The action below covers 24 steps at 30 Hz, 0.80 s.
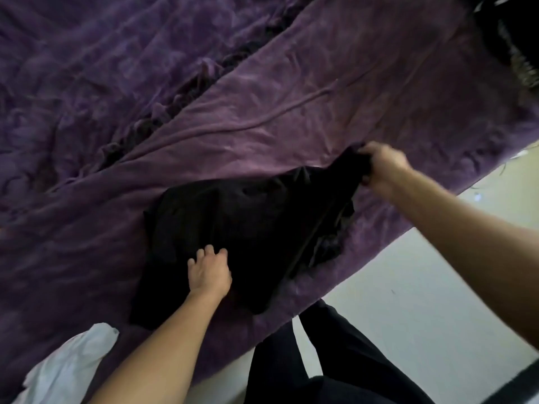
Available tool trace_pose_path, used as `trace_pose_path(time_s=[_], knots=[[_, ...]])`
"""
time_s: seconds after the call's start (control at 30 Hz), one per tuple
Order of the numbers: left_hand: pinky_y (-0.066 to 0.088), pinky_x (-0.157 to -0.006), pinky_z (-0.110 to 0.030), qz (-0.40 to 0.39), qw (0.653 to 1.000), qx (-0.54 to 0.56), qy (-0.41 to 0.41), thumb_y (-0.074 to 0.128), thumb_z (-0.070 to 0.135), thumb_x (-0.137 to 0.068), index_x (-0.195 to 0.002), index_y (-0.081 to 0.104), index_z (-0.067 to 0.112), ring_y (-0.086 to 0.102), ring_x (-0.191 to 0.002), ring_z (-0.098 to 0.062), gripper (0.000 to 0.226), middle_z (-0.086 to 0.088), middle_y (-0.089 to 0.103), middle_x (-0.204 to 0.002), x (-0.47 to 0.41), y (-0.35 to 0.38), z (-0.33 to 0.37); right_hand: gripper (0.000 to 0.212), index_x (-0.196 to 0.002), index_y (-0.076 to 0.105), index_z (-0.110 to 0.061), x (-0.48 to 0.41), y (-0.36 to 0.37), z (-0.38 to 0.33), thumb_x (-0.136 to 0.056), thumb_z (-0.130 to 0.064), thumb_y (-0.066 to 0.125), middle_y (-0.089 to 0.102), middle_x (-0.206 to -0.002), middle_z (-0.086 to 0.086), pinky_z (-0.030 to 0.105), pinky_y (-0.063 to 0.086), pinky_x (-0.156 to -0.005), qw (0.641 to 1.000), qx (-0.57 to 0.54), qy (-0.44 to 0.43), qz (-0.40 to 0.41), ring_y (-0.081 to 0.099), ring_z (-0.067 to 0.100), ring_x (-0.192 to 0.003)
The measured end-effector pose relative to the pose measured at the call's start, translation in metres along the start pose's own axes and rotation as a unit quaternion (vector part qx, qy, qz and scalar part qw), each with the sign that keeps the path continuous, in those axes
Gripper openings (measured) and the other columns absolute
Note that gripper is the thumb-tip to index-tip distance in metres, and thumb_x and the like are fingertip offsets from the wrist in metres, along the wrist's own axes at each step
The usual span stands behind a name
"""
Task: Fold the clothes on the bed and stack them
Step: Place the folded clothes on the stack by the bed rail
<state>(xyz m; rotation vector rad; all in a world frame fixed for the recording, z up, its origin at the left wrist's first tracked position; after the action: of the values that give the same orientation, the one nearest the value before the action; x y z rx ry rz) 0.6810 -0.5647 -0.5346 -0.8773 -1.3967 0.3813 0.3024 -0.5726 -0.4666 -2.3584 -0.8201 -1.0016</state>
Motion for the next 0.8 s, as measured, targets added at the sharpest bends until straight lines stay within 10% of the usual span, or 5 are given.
trace_pose_path(time_s=[0.1,0.2,0.47,0.63,0.8], knots=[[0.041,-0.093,-0.038,0.015,0.999,0.034,-0.021,0.058,0.033,-0.090,-0.126,0.048,0.020,0.045,-0.116,-0.024,0.039,-0.006,0.048,-0.124,-0.011,-0.015,-0.022,0.024,-0.097,0.061,-0.021,-0.022,0.002,-0.071,-0.089,-0.001,0.050,0.061,-0.078,-0.001,0.019,0.043,-0.048,0.994,-0.089,-0.058,-0.014,0.056,0.011,-0.061],[0.042,-0.092,-0.038,0.030,0.998,0.045,-0.038,0.056,0.029,-0.091,-0.119,0.054,0.021,0.047,-0.113,-0.024,0.029,-0.005,0.051,-0.120,-0.018,-0.027,-0.040,0.044,-0.130,0.052,-0.018,-0.036,-0.003,-0.090,-0.088,-0.006,0.060,0.066,-0.098,-0.001,0.017,0.045,-0.046,0.990,0.078,-0.120,0.018,0.056,0.008,-0.065],[0.045,-0.088,-0.039,0.172,0.891,0.404,-0.111,0.056,0.010,-0.091,-0.106,0.063,0.002,0.061,-0.102,-0.038,0.019,-0.023,0.066,-0.107,-0.058,-0.082,-0.102,0.095,-0.134,0.047,-0.011,0.002,0.078,0.136,-0.056,-0.040,0.092,0.057,-0.128,0.006,0.036,0.047,-0.101,0.913,0.394,0.012,-0.101,0.057,0.025,-0.116],[0.045,-0.086,-0.040,0.293,0.890,0.341,-0.075,0.055,0.022,-0.094,-0.106,0.067,0.006,0.061,-0.100,-0.037,0.023,-0.019,0.068,-0.106,-0.082,-0.189,-0.159,0.027,-0.110,0.071,-0.011,0.003,0.090,0.083,-0.085,-0.023,0.067,0.070,-0.109,0.013,0.034,0.049,-0.090,0.905,0.407,-0.122,-0.008,0.063,0.029,-0.107],[0.044,-0.082,-0.037,0.322,0.865,0.374,-0.088,0.052,0.030,-0.095,-0.095,0.069,0.006,0.062,-0.095,-0.033,0.030,-0.015,0.070,-0.098,-0.092,-0.231,-0.175,0.036,-0.120,0.066,-0.012,-0.012,0.048,-0.078,-0.087,-0.015,0.054,0.066,-0.118,0.017,0.033,0.045,-0.097,0.869,0.393,-0.268,0.135,0.060,0.029,-0.113]])
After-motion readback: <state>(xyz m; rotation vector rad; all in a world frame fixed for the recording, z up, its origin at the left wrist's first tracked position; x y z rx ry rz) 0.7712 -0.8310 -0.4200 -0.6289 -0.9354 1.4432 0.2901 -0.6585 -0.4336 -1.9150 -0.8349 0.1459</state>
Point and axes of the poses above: each hand's wrist, its own x-axis away from the middle knuckle, its own y-axis out of the palm, z = x × y, the point moved 9 cm from there along -x, towards the middle knuckle
